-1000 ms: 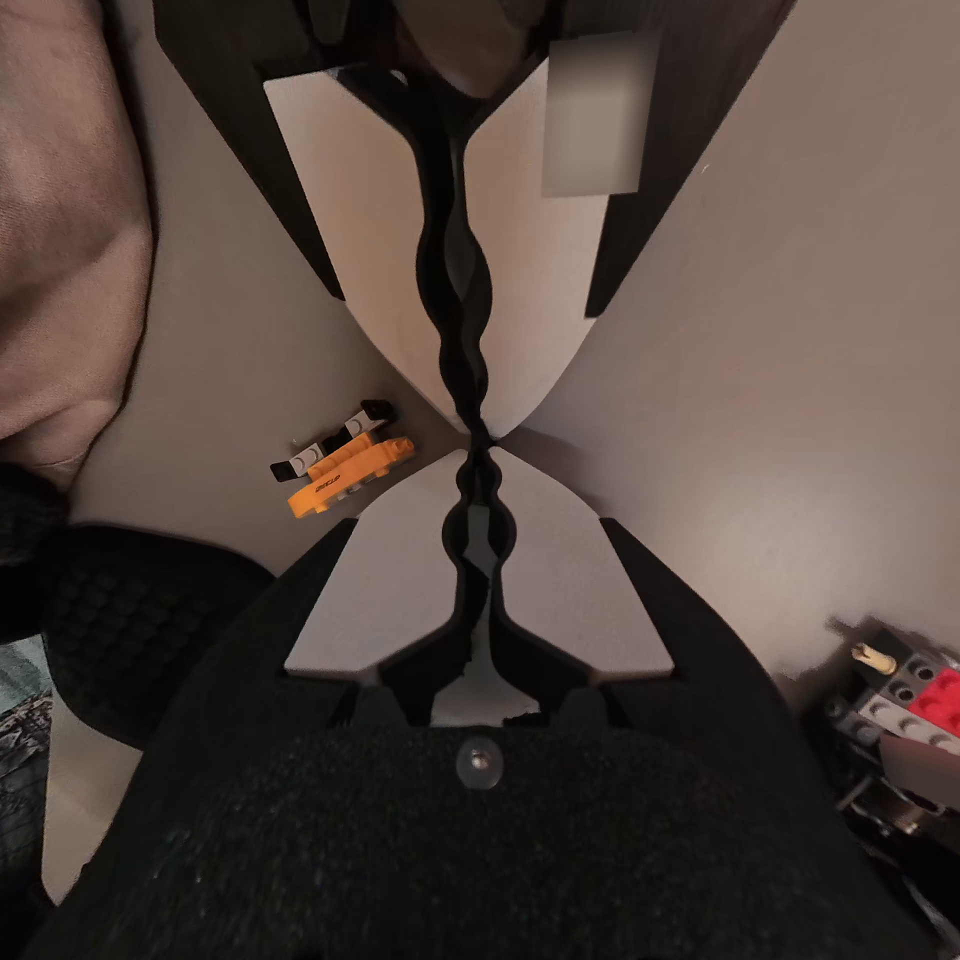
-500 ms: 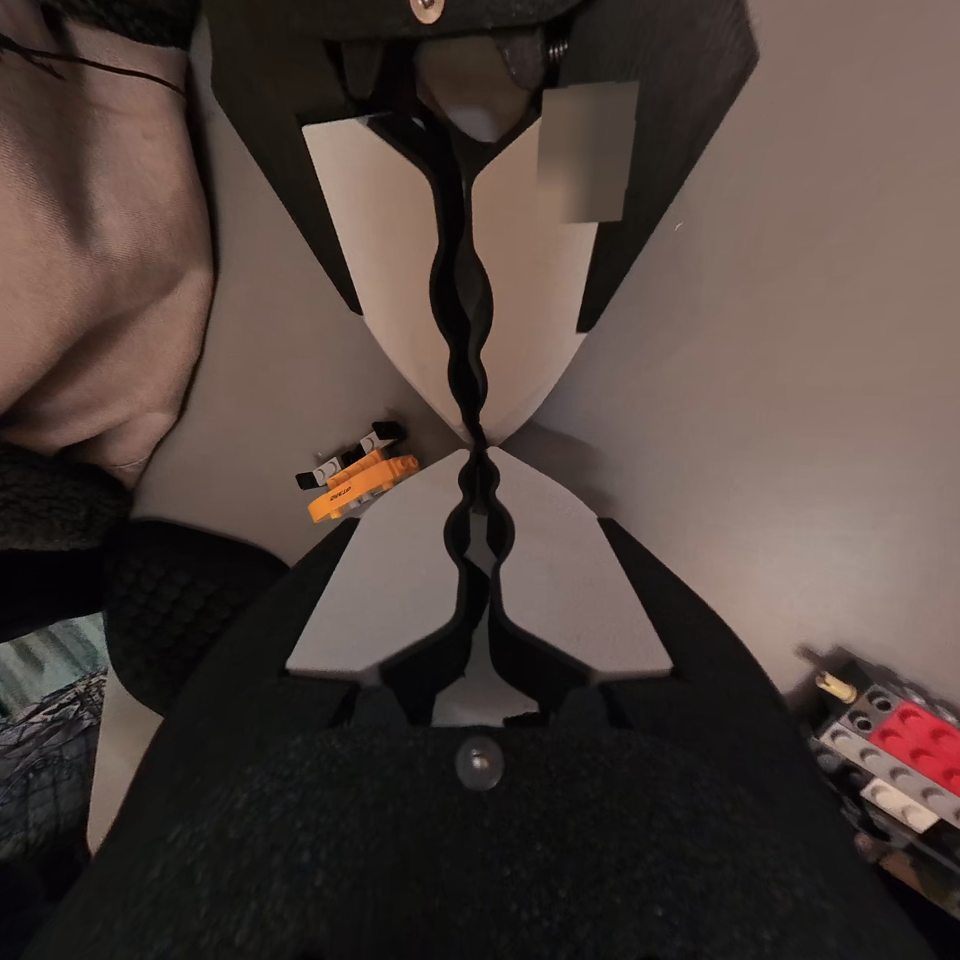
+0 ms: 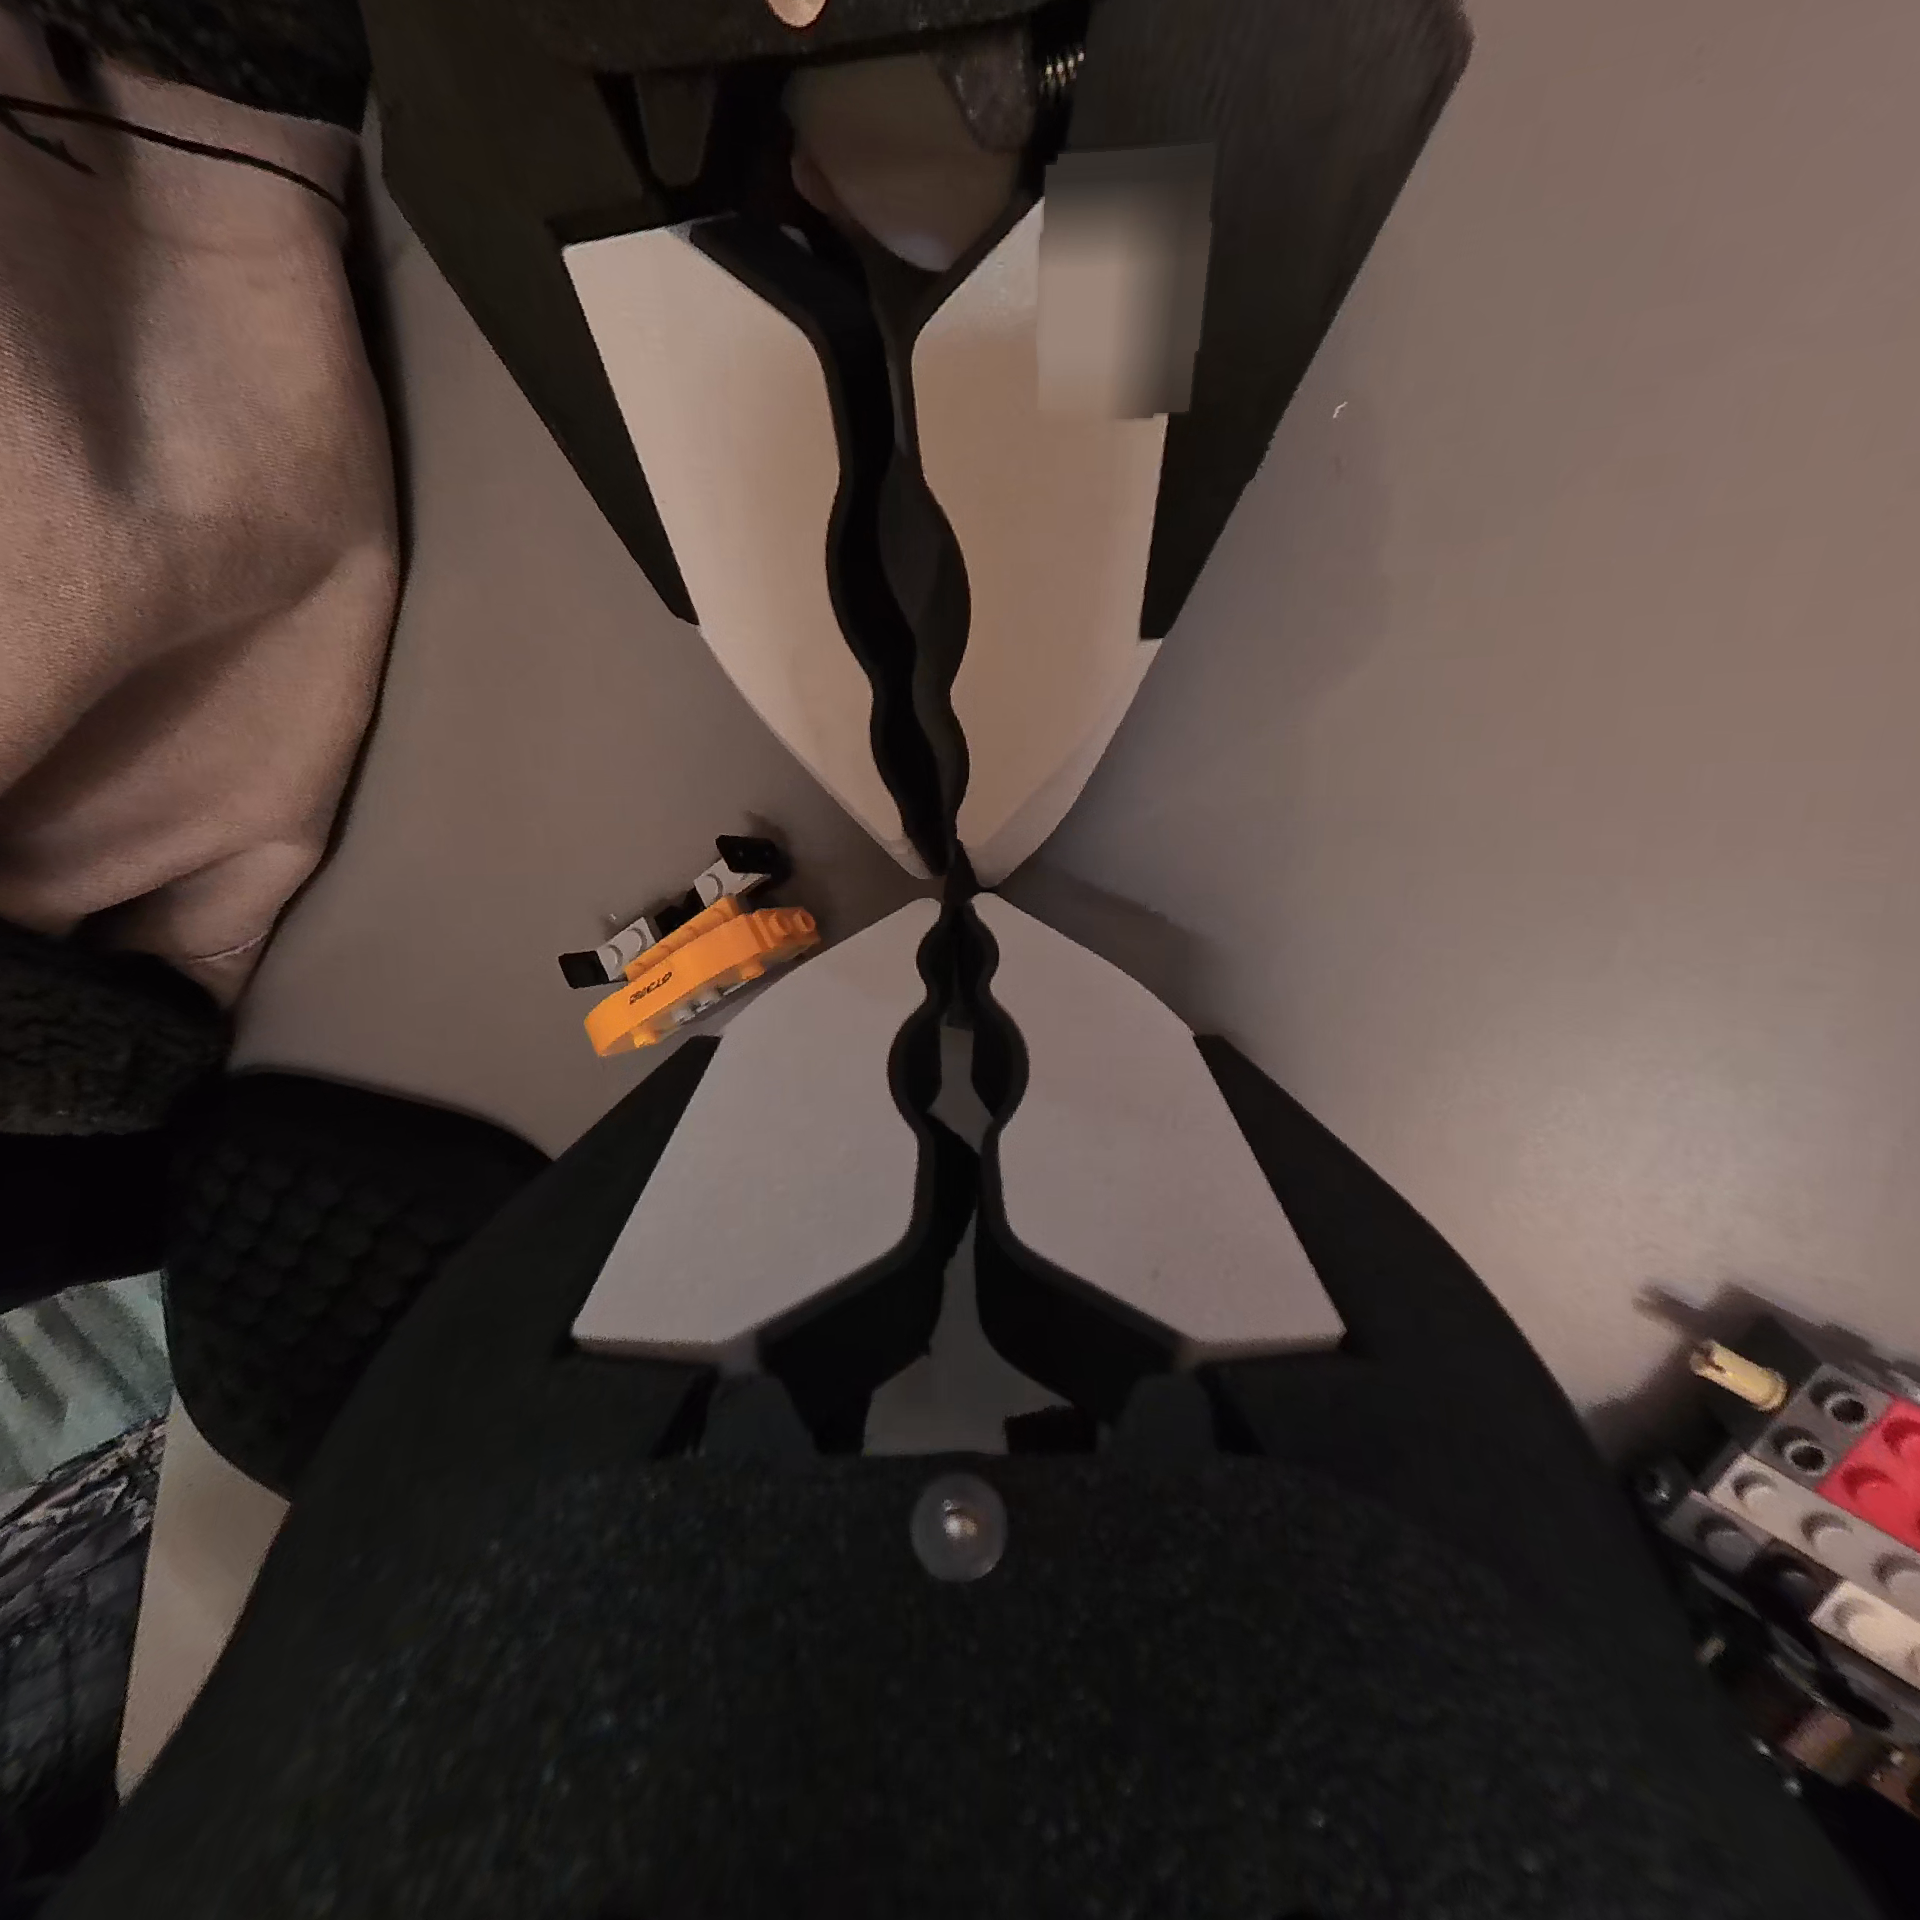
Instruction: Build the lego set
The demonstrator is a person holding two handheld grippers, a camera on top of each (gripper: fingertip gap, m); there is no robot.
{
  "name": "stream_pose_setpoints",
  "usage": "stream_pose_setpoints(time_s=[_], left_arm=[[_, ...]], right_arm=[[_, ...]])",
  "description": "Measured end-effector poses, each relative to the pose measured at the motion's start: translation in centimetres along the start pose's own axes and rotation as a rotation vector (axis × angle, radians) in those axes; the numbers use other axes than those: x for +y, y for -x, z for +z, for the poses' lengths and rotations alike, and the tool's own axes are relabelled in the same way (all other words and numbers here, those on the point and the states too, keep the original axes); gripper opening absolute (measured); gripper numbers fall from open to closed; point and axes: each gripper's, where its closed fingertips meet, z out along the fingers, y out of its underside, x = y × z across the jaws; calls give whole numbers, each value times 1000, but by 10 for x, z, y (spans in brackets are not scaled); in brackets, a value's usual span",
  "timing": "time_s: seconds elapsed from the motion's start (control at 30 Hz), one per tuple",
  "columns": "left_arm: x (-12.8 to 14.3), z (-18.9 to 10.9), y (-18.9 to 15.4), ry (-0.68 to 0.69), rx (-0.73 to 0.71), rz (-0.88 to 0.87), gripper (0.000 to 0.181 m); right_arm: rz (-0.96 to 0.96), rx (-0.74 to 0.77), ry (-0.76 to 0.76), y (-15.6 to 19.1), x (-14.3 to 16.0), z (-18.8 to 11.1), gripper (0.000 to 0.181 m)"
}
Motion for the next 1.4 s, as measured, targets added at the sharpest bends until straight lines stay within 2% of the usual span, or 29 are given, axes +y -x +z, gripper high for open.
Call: stream_pose_setpoints(time_s=[0.37,0.57,0.93,1.17,1.4], left_arm=[[-3,0,5,23,-61,69,3],[-2,-1,8,85,-77,95,2],[-2,1,5,147,-73,94,0],[-2,1,5,145,-79,115,0],[0,2,5,148,-85,120,0]], right_arm=[[-14,65,-91,-3,-2,-3,0],[-29,92,-126,-5,-6,-8,0],[-58,131,-107,-4,1,-5,0],[-75,144,-80,-5,4,-2,12],[-74,146,-67,-7,5,2,4]])
